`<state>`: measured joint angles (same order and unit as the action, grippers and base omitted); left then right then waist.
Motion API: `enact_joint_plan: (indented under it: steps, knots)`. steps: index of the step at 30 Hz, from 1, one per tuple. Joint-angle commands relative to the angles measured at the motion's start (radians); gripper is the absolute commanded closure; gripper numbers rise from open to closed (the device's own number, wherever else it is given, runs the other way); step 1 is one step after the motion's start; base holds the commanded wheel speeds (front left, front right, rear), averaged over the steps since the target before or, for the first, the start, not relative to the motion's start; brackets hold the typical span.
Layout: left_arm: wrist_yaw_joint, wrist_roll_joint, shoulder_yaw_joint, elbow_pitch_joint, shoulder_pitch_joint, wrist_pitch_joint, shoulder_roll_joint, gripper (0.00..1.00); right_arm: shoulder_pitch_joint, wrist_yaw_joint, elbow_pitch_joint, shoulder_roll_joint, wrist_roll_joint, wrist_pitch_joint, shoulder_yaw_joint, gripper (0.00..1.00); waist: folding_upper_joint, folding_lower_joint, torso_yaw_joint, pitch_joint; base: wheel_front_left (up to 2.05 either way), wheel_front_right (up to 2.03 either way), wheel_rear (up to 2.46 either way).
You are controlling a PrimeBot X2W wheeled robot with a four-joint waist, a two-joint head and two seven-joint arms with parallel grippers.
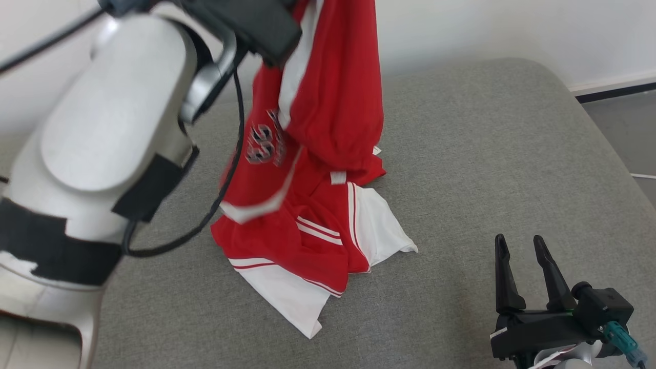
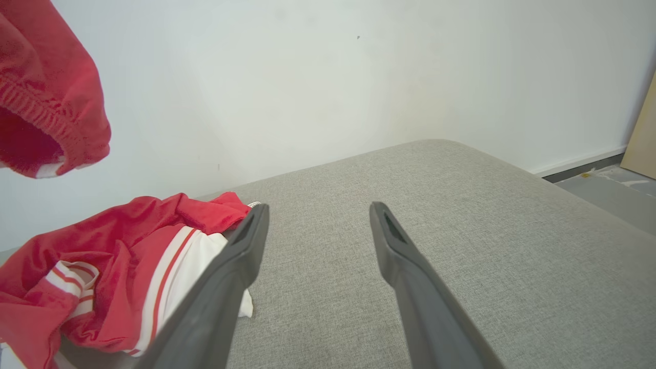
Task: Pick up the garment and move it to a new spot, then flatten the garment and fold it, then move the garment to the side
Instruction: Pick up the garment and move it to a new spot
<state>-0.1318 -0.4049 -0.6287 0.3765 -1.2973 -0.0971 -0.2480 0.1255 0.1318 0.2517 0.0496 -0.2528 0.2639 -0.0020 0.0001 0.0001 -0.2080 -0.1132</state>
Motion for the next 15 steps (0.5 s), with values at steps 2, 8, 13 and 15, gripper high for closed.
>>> enact_joint_plan:
  steps: [2, 8, 13, 15]
  knots:
    - [0.003, -0.026, 0.006, 0.024, -0.063, -0.018, 0.002, 1.00, -0.007, -0.002, 0.002, 0.001, 0.005, 0.001, -0.004, 0.00, -0.0001, -0.0001, -0.007, 0.004, 0.00, 0.00, 0.00]
    - [0.003, -0.064, -0.013, 0.080, -0.100, -0.044, -0.007, 1.00, -0.007, -0.002, 0.008, 0.001, 0.002, 0.001, -0.004, 0.00, -0.0001, -0.0001, 0.010, 0.011, 0.00, 0.00, 0.00]
    - [0.003, -0.080, -0.028, 0.117, -0.087, -0.061, -0.021, 1.00, 0.000, -0.002, 0.003, 0.001, 0.010, 0.001, -0.011, 0.00, -0.0001, -0.0001, 0.040, 0.004, 0.00, 0.00, 0.00]
    - [0.003, -0.083, -0.026, 0.130, -0.088, -0.068, -0.032, 1.00, 0.000, -0.002, -0.003, 0.001, 0.013, 0.001, -0.010, 0.00, -0.0001, -0.0001, 0.057, -0.001, 0.00, 0.00, 0.00]
